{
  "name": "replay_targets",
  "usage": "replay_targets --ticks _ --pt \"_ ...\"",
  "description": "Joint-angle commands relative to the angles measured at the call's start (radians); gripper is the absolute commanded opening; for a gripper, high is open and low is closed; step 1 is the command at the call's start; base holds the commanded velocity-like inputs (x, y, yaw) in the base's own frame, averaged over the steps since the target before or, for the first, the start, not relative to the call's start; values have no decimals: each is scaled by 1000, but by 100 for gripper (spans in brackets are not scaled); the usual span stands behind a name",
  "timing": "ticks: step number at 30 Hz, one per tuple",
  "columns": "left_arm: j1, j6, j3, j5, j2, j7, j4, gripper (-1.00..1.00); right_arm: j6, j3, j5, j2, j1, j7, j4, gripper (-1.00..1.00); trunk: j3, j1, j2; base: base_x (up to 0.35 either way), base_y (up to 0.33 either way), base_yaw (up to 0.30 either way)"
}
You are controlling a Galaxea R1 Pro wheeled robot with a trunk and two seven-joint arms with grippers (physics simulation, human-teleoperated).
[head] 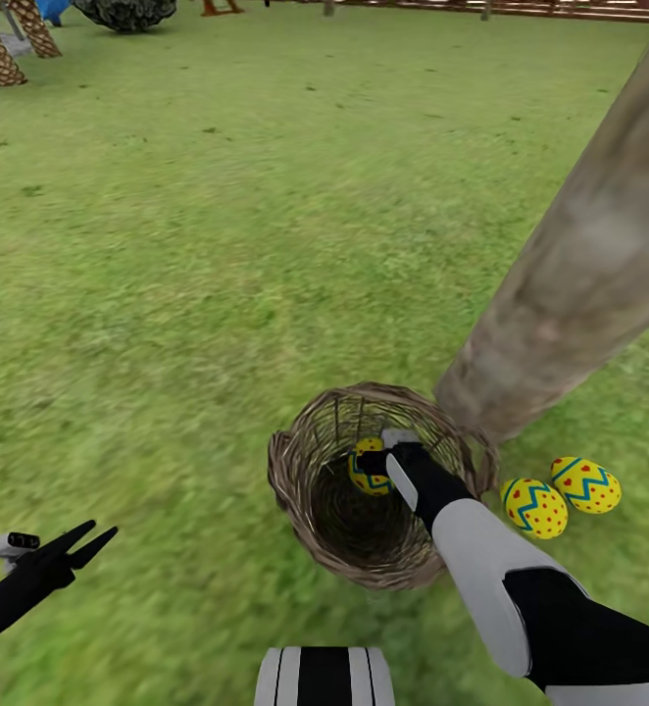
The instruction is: Take the three Easter eggs out of the wicker basket on the lawn in the garden, then place them on the lawn next to a single tree (choose any tree) so that all three eggs are next to the same tree and none are left in the basket.
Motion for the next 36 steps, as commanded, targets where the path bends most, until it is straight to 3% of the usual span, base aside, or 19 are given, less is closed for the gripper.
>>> replay_targets --ticks 1,14,23,30,34,36 --pt "0 11 -6 0 0 -3 0 100 5 1 -6 0 0 -6 -2 -100 3 -1 0 0 0 0" --pt "0 10 -4 2 0 -5 10 100 5 2 -5 0 0 -6 -3 -100 7 -1 0 -164 52 0" --pt "0 14 -8 -1 2 0 4 100 6 1 -5 0 1 -1 1 -100 42 -5 2 -3 1 0" --pt "0 15 -9 -1 -1 29 1 100 8 3 -5 0 6 -1 10 -100 69 -8 4 0 0 0" --pt "0 15 -15 0 -2 81 0 100 10 3 -4 0 6 -1 11 -100 85 -10 5 0 0 0" --pt "0 15 -33 0 -1 83 0 100 11 3 -3 0 6 -1 12 -100 92 -11 5 0 0 0"
